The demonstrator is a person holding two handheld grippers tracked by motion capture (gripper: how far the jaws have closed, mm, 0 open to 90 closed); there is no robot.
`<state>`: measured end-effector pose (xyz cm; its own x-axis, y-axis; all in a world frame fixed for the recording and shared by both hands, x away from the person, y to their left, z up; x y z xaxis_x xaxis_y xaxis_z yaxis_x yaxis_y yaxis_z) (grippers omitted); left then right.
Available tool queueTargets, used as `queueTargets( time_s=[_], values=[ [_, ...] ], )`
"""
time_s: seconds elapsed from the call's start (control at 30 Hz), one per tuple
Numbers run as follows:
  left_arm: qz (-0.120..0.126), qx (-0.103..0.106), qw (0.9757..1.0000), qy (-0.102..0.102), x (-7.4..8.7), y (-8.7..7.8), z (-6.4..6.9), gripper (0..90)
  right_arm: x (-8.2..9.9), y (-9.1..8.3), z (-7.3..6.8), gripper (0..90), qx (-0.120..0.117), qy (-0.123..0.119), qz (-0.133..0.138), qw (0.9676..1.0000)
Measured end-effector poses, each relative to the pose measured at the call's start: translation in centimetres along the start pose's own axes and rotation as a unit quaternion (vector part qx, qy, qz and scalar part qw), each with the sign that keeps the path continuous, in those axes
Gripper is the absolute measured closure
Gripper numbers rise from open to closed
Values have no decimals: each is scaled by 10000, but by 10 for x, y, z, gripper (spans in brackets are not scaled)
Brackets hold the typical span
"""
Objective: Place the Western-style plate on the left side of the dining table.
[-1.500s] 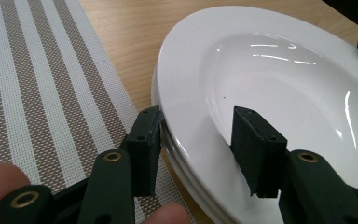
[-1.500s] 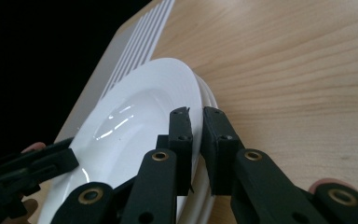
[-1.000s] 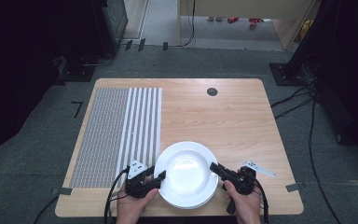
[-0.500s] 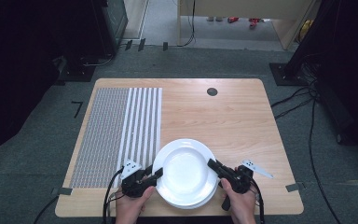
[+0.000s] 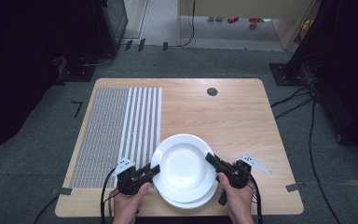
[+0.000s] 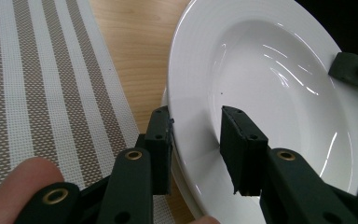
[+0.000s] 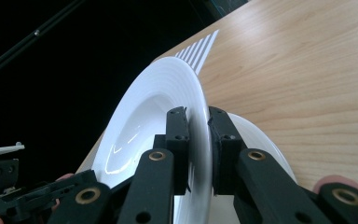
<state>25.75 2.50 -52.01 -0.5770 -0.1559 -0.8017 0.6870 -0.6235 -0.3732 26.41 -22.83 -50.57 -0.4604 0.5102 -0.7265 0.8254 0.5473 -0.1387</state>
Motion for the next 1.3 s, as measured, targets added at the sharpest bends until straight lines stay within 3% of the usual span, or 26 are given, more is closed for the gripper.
queueTargets(
  time_s=[0.43,0.67,0.97,1.3],
  values=[
    [182,-4,9996,-217,-31,-13,-22,702,-5,25,-20,811,-152,-105,-110,9998],
    [295,-142,9989,-334,-52,-22,-41,709,-8,48,-38,813,-270,-183,-193,9993],
    [422,-347,9976,-418,-84,-36,-72,712,-12,89,-64,816,-435,-133,-341,9984],
    [523,-532,9952,-635,-104,-47,-107,712,-12,137,-87,819,-544,-183,-554,9968]
  ],
)
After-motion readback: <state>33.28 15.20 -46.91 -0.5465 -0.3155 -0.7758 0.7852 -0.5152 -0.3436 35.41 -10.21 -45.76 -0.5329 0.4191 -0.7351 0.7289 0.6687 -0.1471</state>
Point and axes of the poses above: each handheld gripper's, and its own axes: y roughly forward along the jaws, x roughly out of its underside, z roughly to its right, the point moved 7 cm from there along y, roughly forward along the jaws, and after that the axes turned 7 degrees about z, right-handed, at the moved point
